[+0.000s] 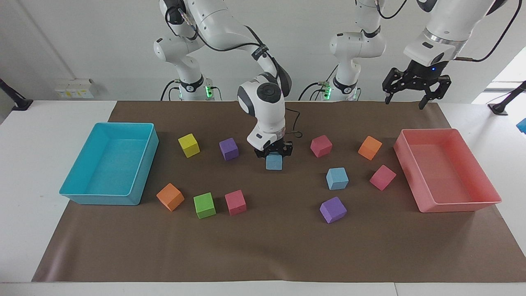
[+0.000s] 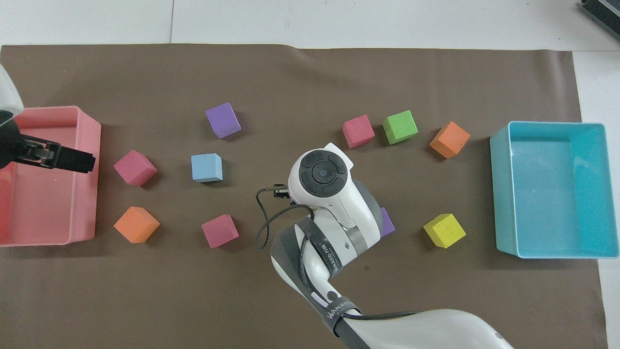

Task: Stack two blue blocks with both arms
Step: 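Carry the blue cube to the table center and release it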

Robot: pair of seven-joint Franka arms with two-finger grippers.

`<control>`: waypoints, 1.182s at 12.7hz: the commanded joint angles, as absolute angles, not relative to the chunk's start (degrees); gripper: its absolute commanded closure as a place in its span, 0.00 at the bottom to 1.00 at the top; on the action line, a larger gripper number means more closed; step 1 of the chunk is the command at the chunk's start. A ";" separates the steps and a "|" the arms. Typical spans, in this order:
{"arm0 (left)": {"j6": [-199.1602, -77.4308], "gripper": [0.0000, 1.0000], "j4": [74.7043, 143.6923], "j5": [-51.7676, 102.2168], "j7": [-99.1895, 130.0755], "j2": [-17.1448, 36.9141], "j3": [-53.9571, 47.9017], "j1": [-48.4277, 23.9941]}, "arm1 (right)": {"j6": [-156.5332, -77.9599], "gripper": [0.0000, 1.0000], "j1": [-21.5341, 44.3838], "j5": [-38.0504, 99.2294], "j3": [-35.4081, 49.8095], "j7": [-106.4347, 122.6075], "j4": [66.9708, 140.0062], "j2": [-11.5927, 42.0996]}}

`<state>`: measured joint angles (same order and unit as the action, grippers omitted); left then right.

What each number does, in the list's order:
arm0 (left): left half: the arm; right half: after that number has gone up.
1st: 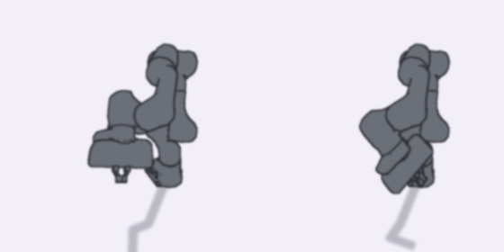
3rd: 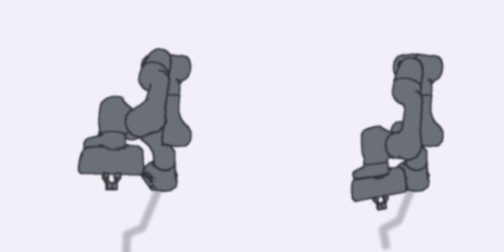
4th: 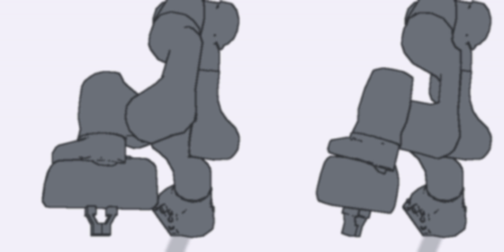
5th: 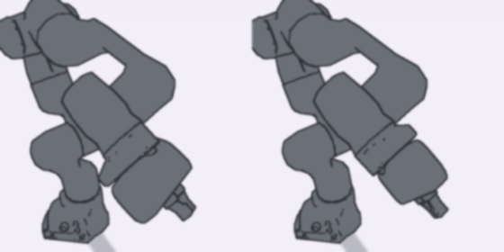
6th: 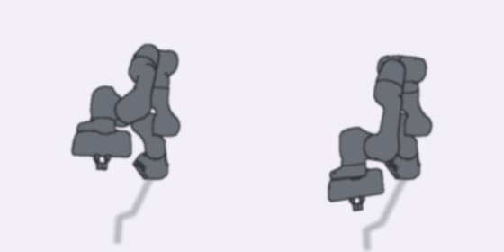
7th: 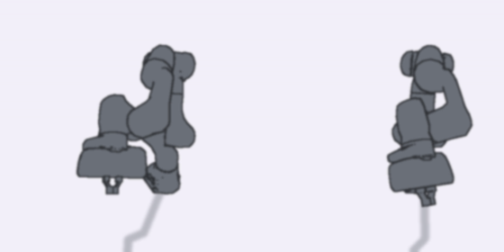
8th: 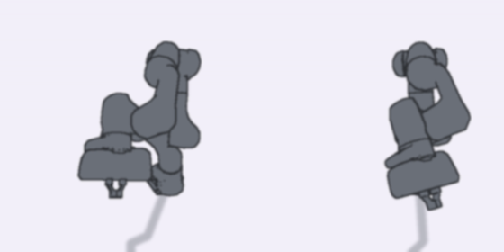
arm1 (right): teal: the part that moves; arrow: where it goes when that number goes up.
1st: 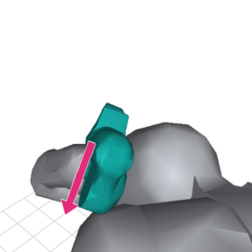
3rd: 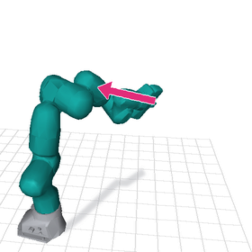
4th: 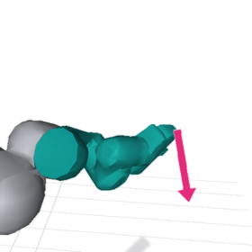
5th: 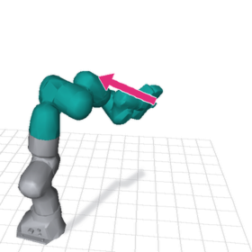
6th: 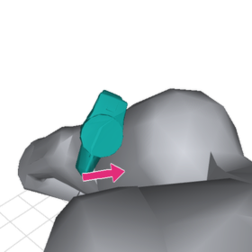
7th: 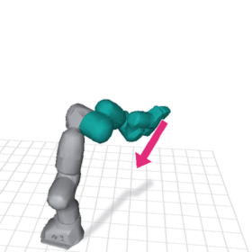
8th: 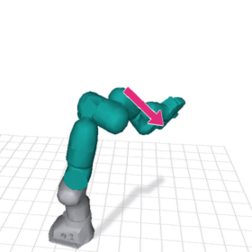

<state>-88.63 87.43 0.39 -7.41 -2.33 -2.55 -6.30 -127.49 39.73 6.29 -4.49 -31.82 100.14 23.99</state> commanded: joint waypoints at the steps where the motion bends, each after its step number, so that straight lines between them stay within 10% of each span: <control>1: -89.56 0.00 87.63 0.44 -6.94 -2.37 -2.64 -6.33 | -129.55 1.00 39.38 6.42 -4.22 -29.80 102.39 23.29; 15: -89.47 0.00 87.63 0.35 -6.77 -2.46 -2.55 -7.12 | -131.84 1.00 40.87 7.91 -3.87 -28.04 105.20 24.52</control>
<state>-88.86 87.43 0.40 -7.41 -2.33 -2.88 -6.49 -130.80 40.94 6.53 -4.01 -30.39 103.45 25.74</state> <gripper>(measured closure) 0.000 0.445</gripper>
